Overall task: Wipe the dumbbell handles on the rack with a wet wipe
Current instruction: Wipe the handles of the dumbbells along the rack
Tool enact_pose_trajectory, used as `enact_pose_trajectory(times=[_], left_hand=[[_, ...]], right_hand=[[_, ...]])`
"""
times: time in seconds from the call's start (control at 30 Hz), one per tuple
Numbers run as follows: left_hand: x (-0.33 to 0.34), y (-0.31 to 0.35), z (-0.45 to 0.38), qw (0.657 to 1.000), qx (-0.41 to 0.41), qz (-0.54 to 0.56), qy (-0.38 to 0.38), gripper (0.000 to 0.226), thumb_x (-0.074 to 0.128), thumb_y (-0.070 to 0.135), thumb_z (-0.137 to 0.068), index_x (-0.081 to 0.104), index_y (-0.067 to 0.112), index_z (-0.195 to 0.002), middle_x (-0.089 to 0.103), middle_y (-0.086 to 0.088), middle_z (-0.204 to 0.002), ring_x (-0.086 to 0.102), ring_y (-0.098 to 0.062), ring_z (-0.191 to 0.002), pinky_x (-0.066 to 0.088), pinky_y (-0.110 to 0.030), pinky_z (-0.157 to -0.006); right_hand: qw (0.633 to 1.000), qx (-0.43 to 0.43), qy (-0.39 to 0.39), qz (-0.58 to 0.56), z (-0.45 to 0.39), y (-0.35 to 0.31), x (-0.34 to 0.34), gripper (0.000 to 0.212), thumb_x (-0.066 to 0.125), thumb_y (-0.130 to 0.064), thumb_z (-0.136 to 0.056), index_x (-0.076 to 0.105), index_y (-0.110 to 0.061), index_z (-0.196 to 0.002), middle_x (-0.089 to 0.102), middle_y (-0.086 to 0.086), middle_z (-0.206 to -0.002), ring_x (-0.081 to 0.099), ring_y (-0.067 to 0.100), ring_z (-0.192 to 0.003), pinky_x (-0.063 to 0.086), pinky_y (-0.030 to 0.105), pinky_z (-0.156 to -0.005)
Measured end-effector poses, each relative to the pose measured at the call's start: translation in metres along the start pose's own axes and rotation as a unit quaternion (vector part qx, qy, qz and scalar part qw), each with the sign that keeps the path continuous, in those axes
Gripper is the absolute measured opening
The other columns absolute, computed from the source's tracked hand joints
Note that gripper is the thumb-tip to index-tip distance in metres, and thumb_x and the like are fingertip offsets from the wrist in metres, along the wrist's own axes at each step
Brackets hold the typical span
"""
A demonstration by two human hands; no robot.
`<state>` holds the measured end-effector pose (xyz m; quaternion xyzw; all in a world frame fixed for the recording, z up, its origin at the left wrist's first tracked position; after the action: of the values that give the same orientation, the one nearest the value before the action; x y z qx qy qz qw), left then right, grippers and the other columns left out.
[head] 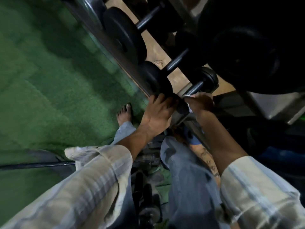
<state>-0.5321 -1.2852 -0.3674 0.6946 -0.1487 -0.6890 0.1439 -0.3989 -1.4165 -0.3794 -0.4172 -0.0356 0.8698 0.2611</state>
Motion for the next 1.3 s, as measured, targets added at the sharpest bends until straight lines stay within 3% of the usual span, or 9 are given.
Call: enact_pose_trajectory(times=[0.17,0.3,0.53,0.7,0.83,0.93,1.0,1.1,1.3], left_hand=[[-0.001,-0.003,0.002,0.999,-0.006,0.026,-0.021,0.048,0.056,0.022,-0.085,0.066,0.012,-0.131,0.063,-0.009,-0.127,0.048,-0.035,-0.104,0.040,-0.047,-0.084],[-0.002,-0.010,0.003,0.999,0.012,0.030,-0.025,0.048,0.053,0.025,-0.088,0.066,0.012,-0.132,0.063,-0.009,-0.127,0.045,-0.034,-0.106,0.041,-0.048,-0.087],[0.002,-0.016,0.005,0.998,0.029,0.045,-0.015,0.050,0.058,0.019,-0.086,0.063,0.009,-0.134,0.063,-0.010,-0.127,0.050,-0.037,-0.105,0.040,-0.049,-0.088],[0.003,-0.017,0.004,0.998,0.025,0.049,-0.039,0.054,0.063,0.019,-0.081,0.062,0.010,-0.135,0.063,-0.011,-0.125,0.050,-0.037,-0.102,0.042,-0.049,-0.087],[0.004,-0.017,0.004,0.997,0.016,0.051,-0.064,0.058,0.062,0.019,-0.080,0.060,0.010,-0.137,0.062,-0.012,-0.127,0.050,-0.038,-0.102,0.042,-0.049,-0.087],[0.004,-0.016,0.002,0.996,0.016,0.054,-0.073,0.059,0.064,0.017,-0.078,0.060,0.010,-0.137,0.062,-0.012,-0.128,0.051,-0.039,-0.102,0.042,-0.049,-0.086],[0.003,-0.018,0.002,0.995,0.024,0.053,-0.077,0.060,0.062,0.017,-0.078,0.059,0.010,-0.138,0.062,-0.012,-0.129,0.052,-0.039,-0.103,0.042,-0.050,-0.086],[0.002,-0.022,0.002,0.995,0.039,0.048,-0.075,0.059,0.058,0.018,-0.081,0.058,0.009,-0.139,0.062,-0.012,-0.130,0.052,-0.039,-0.105,0.042,-0.049,-0.086],[0.001,-0.022,0.002,0.994,0.047,0.039,-0.089,0.060,0.059,0.021,-0.079,0.059,0.016,-0.139,0.062,-0.010,-0.130,0.050,-0.037,-0.106,0.039,-0.048,-0.085]], right_hand=[[0.999,-0.026,0.023,0.003,0.004,0.004,-0.004,0.025,0.073,-0.006,-0.084,0.054,-0.014,-0.070,0.060,0.002,-0.079,0.061,0.018,-0.084,0.044,0.027,-0.085],[0.998,-0.022,0.020,0.055,-0.004,0.005,0.004,0.037,0.069,-0.007,-0.087,0.050,-0.026,-0.063,0.069,0.009,-0.099,0.060,0.033,-0.115,0.041,0.029,-0.084],[0.996,0.039,0.036,0.066,-0.011,0.003,0.017,0.018,0.068,-0.016,-0.092,0.051,-0.013,-0.087,0.056,0.013,-0.100,0.058,0.035,-0.106,0.038,0.032,-0.073],[0.980,0.101,-0.057,-0.161,-0.017,0.002,0.010,0.012,0.054,0.000,-0.085,0.048,-0.009,-0.079,0.042,0.012,-0.071,0.053,0.033,-0.072,0.034,0.034,-0.061],[0.953,0.132,-0.106,-0.250,-0.007,-0.006,0.011,0.029,0.057,-0.010,-0.064,0.033,-0.021,-0.053,0.039,0.006,-0.072,0.043,0.027,-0.075,0.038,0.038,-0.064],[0.920,0.140,-0.155,-0.332,-0.004,-0.010,0.013,0.042,0.048,-0.005,-0.080,0.036,-0.020,-0.042,0.046,0.001,-0.053,0.044,0.018,-0.044,0.040,0.025,-0.046],[0.890,0.151,-0.192,-0.384,-0.005,-0.011,0.019,0.039,0.049,-0.007,-0.088,0.041,-0.015,-0.051,0.047,0.000,-0.050,0.041,0.016,-0.041,0.037,0.023,-0.043],[0.879,0.166,-0.236,-0.380,-0.012,-0.014,0.028,0.023,0.078,-0.023,-0.082,0.062,-0.005,-0.083,0.060,0.008,-0.073,0.058,0.026,-0.066,0.051,0.032,-0.070],[0.912,0.198,-0.198,-0.299,-0.024,0.000,0.039,0.074,0.101,-0.033,-0.053,0.070,0.004,-0.111,0.075,0.016,-0.108,0.076,0.033,-0.086,0.062,0.046,-0.083]])
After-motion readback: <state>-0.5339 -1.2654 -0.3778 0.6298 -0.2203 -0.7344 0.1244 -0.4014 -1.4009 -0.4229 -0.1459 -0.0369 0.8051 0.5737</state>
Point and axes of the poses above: each hand's wrist, its own z-axis away from the middle knuckle, its own x-axis out of the palm, y = z × x, the point moved 2 cm from there along -z, towards the middle knuckle
